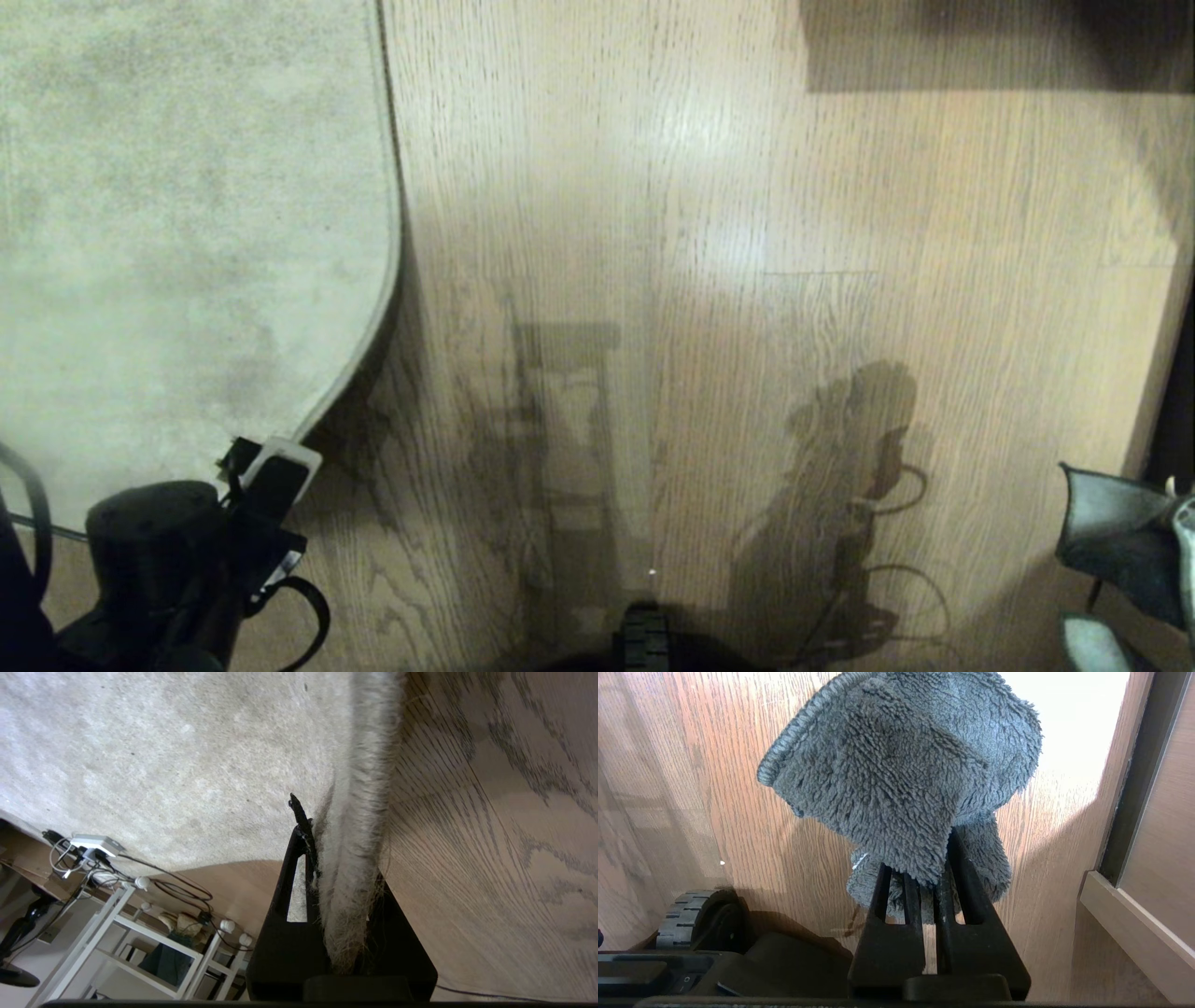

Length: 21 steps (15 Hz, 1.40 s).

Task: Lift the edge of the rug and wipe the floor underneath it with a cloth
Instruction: Lift up the carpet

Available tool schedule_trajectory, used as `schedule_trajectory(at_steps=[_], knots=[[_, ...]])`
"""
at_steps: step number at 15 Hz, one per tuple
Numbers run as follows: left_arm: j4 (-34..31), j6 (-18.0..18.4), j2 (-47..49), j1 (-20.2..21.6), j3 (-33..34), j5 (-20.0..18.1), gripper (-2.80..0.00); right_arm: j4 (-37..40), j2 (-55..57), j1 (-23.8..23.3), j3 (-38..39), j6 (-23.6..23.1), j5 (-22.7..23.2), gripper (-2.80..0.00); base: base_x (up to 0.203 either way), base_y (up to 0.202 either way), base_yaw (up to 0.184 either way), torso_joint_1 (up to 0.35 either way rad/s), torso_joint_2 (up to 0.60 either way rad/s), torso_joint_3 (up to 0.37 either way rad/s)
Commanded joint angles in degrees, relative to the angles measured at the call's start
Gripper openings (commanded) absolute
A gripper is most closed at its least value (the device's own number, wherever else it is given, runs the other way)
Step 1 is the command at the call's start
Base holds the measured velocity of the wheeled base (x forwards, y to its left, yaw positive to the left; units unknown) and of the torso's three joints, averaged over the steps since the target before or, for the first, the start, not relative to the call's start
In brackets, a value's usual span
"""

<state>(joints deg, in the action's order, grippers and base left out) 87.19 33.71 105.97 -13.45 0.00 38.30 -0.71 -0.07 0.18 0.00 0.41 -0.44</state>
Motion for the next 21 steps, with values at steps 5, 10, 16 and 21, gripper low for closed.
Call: schedule_trajectory(at_steps=[5, 10, 16, 21], knots=[[2.77, 0.13, -0.50, 0.00, 0.00, 0.19, -2.80, -0.01, 0.07, 0.08, 0.00, 0.02, 0.00, -2.80, 0.000, 0.000, 0.000, 0.000, 0.00, 0.000], [2.77, 0.13, -0.26, 0.00, 0.00, 0.19, -2.80, 0.00, 0.07, 0.07, 0.00, 0.02, 0.00, -2.80, 0.000, 0.175, -0.003, 0.003, 0.00, 0.003], [2.77, 0.13, -0.15, 0.00, 0.00, 0.05, -2.80, -0.05, 0.07, -0.01, 0.00, 0.02, 0.00, -2.80, 0.000, 0.193, -0.002, 0.002, 0.00, 0.006], [2.77, 0.44, 0.85, -0.44, -1.77, -0.30, -2.80, -0.08, 0.07, -0.01, 0.00, 0.02, 0.00, -2.80, 0.000, 0.106, -0.001, 0.002, 0.00, 0.000]])
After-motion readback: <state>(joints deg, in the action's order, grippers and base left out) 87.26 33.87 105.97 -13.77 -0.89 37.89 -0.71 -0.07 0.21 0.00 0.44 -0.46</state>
